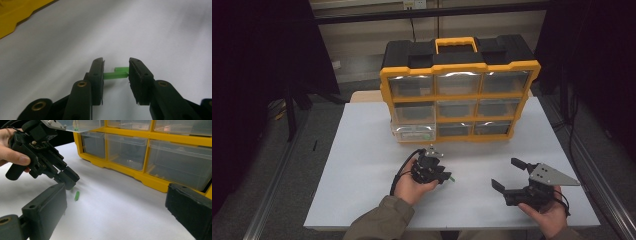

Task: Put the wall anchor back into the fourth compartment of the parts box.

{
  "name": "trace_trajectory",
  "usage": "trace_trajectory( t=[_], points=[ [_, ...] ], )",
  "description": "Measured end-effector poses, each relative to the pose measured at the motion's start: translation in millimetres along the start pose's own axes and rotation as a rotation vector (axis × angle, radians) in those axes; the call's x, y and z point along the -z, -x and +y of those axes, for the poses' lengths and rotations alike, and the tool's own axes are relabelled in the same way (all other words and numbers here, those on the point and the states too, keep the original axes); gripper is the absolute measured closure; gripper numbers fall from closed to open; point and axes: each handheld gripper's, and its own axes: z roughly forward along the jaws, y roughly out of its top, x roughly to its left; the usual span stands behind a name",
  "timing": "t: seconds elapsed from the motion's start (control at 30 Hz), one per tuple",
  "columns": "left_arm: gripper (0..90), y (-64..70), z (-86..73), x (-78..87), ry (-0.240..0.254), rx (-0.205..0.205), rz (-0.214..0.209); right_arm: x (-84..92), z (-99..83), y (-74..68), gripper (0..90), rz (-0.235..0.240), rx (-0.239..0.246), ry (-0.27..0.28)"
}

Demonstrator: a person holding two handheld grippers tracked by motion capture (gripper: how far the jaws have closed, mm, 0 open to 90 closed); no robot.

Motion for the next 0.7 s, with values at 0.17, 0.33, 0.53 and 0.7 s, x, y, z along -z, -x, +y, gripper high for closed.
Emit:
trace_trajectory(
  t=[0.17, 0.33, 0.53, 0.7],
  points=[
    [65.5, 0.8, 4.0, 2.3, 0.003, 0.008, -0.019, 0.0, -0.1, 0.1, 3.6, -0.001, 0.0, 0.0],
    [65.5, 0.8, 8.3, 5.8, 0.005, 0.01, -0.031, 0.1, -0.1, 0.0, 3.6, -0.002, 0.001, -0.002],
    [65.5, 2.4, 12.3, 8.8, 0.007, 0.023, -0.04, 0.0, -0.1, 0.0, 3.4, -0.001, 0.001, 0.001],
    [65.6, 2.7, 15.9, 10.7, 0.01, 0.016, -0.05, 0.3, -0.1, 0.2, 3.1, -0.004, -0.001, 0.0]
  ],
)
